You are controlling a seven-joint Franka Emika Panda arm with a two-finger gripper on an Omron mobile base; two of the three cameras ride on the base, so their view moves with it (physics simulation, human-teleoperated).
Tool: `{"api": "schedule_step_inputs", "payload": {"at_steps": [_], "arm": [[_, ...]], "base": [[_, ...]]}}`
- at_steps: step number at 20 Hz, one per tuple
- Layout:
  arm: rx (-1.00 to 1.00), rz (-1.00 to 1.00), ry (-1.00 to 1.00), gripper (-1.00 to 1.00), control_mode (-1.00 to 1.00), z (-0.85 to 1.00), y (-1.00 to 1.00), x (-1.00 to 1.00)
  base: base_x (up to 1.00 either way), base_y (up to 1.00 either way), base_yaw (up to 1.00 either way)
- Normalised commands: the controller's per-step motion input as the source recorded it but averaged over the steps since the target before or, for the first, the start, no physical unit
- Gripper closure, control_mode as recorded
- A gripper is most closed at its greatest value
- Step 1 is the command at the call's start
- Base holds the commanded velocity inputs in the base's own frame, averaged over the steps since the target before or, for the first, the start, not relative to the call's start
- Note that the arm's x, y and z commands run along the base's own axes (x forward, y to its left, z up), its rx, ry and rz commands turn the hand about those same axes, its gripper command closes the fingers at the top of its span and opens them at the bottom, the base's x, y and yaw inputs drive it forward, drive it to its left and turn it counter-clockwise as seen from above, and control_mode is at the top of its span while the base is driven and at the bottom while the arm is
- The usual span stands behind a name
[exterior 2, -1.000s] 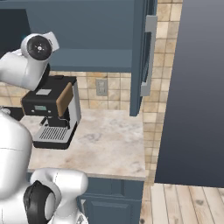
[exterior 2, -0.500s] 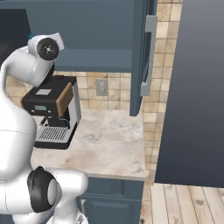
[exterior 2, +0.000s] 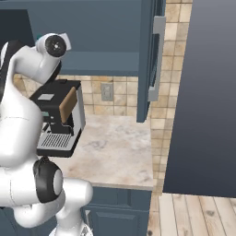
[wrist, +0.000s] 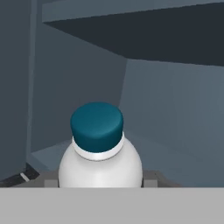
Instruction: Sort all alcoholic drinks to one cabinet, and non-alcoholic drinks to the other.
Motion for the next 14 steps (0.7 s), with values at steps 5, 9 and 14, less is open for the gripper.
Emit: {"api": "schedule_step_inputs", "payload": {"at_steps": [5, 9, 14], "arm": [[-0.02, 0.00, 0.07, 1.00, -1.00, -0.01, 0.07, 0.40], [0.00, 0.00, 0.02, 1.00, -1.00, 0.00, 0.11, 0.42], [0.00, 0.00, 0.01, 1.00, -1.00, -0.05, 0.18, 0.44]], "base": [[0.00, 0.00, 0.00], [0.00, 0.00, 0.00], [0.00, 0.00, 0.00]]}}
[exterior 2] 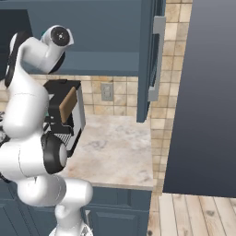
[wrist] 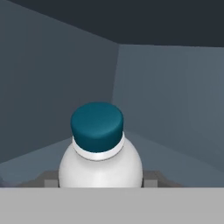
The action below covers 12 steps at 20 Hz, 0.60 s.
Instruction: Sort all alcoholic drinks to one cabinet, and non-alcoholic drinks to the other.
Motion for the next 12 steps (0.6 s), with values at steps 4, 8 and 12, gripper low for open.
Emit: {"api": "schedule_step_inputs", "payload": {"at_steps": [4, 8, 12], "arm": [[0.00, 0.00, 0.00, 1.00, -1.00, -0.07, 0.20, 0.45], [0.00, 0.00, 0.00, 1.00, -1.00, -0.05, 0.20, 0.44], [-0.02, 0.00, 0.01, 1.00, -1.00, -0.08, 0.17, 0.39]], "base": [[0.00, 0.00, 0.00], [0.00, 0.00, 0.00], [0.00, 0.00, 0.00]]}}
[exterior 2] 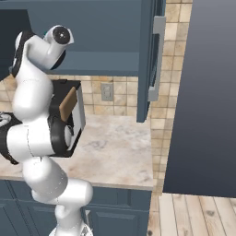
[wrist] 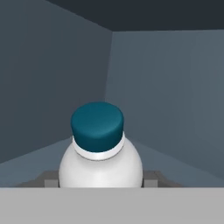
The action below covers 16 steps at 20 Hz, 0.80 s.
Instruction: Sort all alcoholic drinks to one cabinet, and non-alcoholic drinks to the other.
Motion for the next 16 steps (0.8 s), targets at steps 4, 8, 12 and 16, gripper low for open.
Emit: {"api": "schedule_step_inputs", "payload": {"at_steps": [4, 8, 12, 16], "arm": [[-0.03, 0.00, 0.01, 1.00, -1.00, -0.08, 0.12, 0.35], [-0.03, 0.00, 0.01, 1.00, -1.00, -0.07, 0.10, 0.35], [-0.06, 0.00, 0.01, 1.00, -1.00, -0.15, 0.11, 0.31], [-0.13, 0.00, 0.06, 1.00, -1.00, -0.36, 0.03, 0.14]], "base": [[0.00, 0.00, 0.00], [0.00, 0.00, 0.00], [0.00, 0.00, 0.00], [0.00, 0.00, 0.00]]}}
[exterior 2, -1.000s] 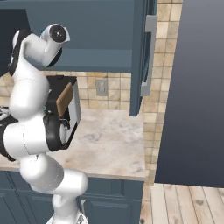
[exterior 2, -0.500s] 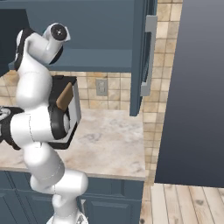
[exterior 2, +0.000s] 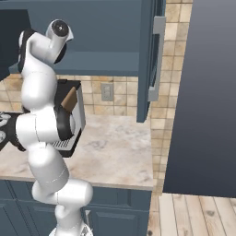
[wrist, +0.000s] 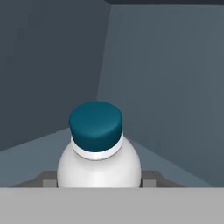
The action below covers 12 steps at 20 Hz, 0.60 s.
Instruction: Sort all alcoholic drinks to one cabinet, and non-alcoholic drinks to the other.
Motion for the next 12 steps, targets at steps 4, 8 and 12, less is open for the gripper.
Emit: {"api": "schedule_step_inputs", "payload": {"at_steps": [4, 8, 12], "arm": [[-0.08, 0.00, 0.00, 1.00, -1.00, -0.29, 0.00, 0.23], [-0.03, 0.00, 0.00, 1.00, -1.00, -0.30, 0.00, 0.14], [-0.01, 0.00, 0.00, 1.00, -1.00, -0.39, -0.01, 0.01]], "base": [[0.00, 0.00, 0.00], [0.00, 0.00, 0.00], [0.00, 0.00, 0.00]]}}
